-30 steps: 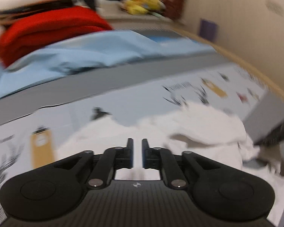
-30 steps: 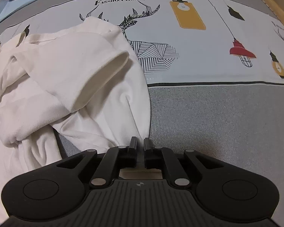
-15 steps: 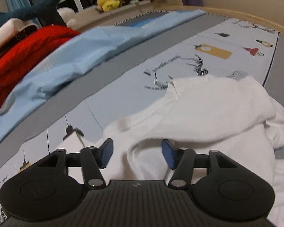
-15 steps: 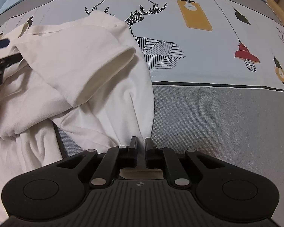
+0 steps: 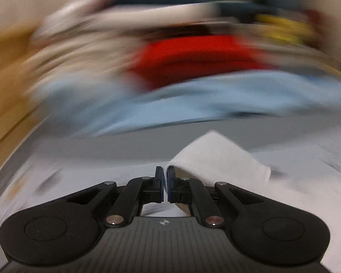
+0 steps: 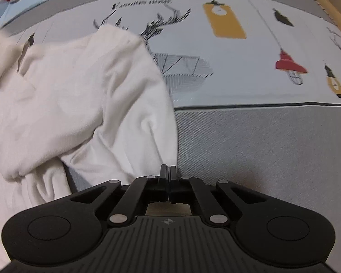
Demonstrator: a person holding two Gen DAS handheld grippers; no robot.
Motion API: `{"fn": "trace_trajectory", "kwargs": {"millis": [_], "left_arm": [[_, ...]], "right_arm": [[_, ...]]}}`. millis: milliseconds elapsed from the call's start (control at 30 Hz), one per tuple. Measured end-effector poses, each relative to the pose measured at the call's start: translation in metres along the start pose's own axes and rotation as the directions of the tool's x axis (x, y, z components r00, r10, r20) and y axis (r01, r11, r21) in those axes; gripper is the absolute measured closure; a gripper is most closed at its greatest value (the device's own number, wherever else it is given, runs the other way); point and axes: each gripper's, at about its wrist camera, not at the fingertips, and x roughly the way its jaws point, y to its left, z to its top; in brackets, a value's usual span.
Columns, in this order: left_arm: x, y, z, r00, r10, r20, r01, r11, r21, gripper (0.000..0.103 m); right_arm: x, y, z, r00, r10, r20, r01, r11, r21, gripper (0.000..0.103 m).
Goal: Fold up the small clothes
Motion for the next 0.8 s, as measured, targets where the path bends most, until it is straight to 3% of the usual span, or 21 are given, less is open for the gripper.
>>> {"fn": "trace_trajectory", "kwargs": {"millis": [33,67,100,133,200,300,400,467,533,567,600,633,667,700,800], "left_arm": [[0.007,0.044,-0.002,0.991,0.121,-0.064,-0.128,0.986,-0.110,0.100],[0.011,0.079,-0.008,0.969,0.211,-0.127,-0.232,0.956,-0.178,0.099],[0.014,0.105,-0.015,0.948,0.250,-0.196,-0.291,0.932,-0.217,0.099],[0.015,0.121,-0.019,0.938,0.250,-0.239,-0.306,0.922,-0.238,0.099],[0.002,0.125,-0.020,0.942,0.237,-0.236,-0.293,0.925,-0.241,0.095],[-0.029,0.099,-0.012,0.972,0.144,-0.186,-0.184,0.959,-0.215,0.072],[-0.063,0.058,-0.020,0.986,-0.026,-0.167,-0.008,0.979,-0.202,0.072],[-0.083,0.015,-0.034,0.973,-0.152,-0.173,0.128,0.981,-0.146,0.072],[-0.094,-0.031,-0.047,0.947,-0.250,-0.203,0.244,0.968,-0.055,0.072],[-0.097,-0.052,-0.056,0.936,-0.280,-0.215,0.285,0.958,-0.007,0.072],[-0.100,-0.076,-0.062,0.926,-0.305,-0.225,0.324,0.945,0.053,0.072],[-0.103,-0.095,-0.068,0.920,-0.317,-0.229,0.347,0.932,0.107,0.072],[-0.103,-0.112,-0.074,0.920,-0.319,-0.228,0.359,0.919,0.163,0.072],[-0.103,-0.126,-0.077,0.923,-0.313,-0.225,0.360,0.909,0.210,0.072],[-0.106,-0.159,-0.088,0.925,-0.300,-0.233,0.362,0.883,0.298,0.072]], "right_arm": [[-0.002,-0.002,0.001,1.000,-0.004,0.009,0.004,1.000,0.007,0.103],[-0.004,-0.003,0.002,1.000,-0.009,0.019,0.008,1.000,0.014,0.103],[-0.006,-0.005,0.003,0.999,-0.014,0.030,0.014,1.000,0.022,0.103],[-0.008,-0.006,0.003,0.999,-0.021,0.040,0.020,0.999,0.027,0.103],[-0.011,-0.009,0.004,0.998,-0.032,0.058,0.031,0.999,0.028,0.103],[-0.013,-0.011,0.006,0.997,-0.036,0.068,0.034,0.999,0.041,0.103],[-0.013,-0.014,0.006,0.998,-0.023,0.067,0.019,0.998,0.057,0.103],[-0.011,-0.016,0.005,0.999,0.020,0.044,-0.022,0.998,0.055,0.103],[-0.009,-0.022,0.003,0.998,0.054,0.036,-0.056,0.996,0.071,0.100],[-0.007,-0.025,0.001,0.998,0.059,0.035,-0.061,0.994,0.085,0.097],[-0.004,-0.028,-0.001,0.998,0.061,0.023,-0.063,0.993,0.100,0.086],[0.000,-0.031,-0.003,0.998,0.064,0.006,-0.065,0.992,0.111,0.070],[0.005,-0.033,-0.006,0.997,0.074,-0.016,-0.071,0.990,0.121,0.063],[0.008,-0.034,-0.008,0.995,0.093,-0.028,-0.089,0.988,0.125,0.059],[0.010,-0.026,-0.010,0.993,0.116,-0.012,-0.114,0.990,0.088,0.059]]}}
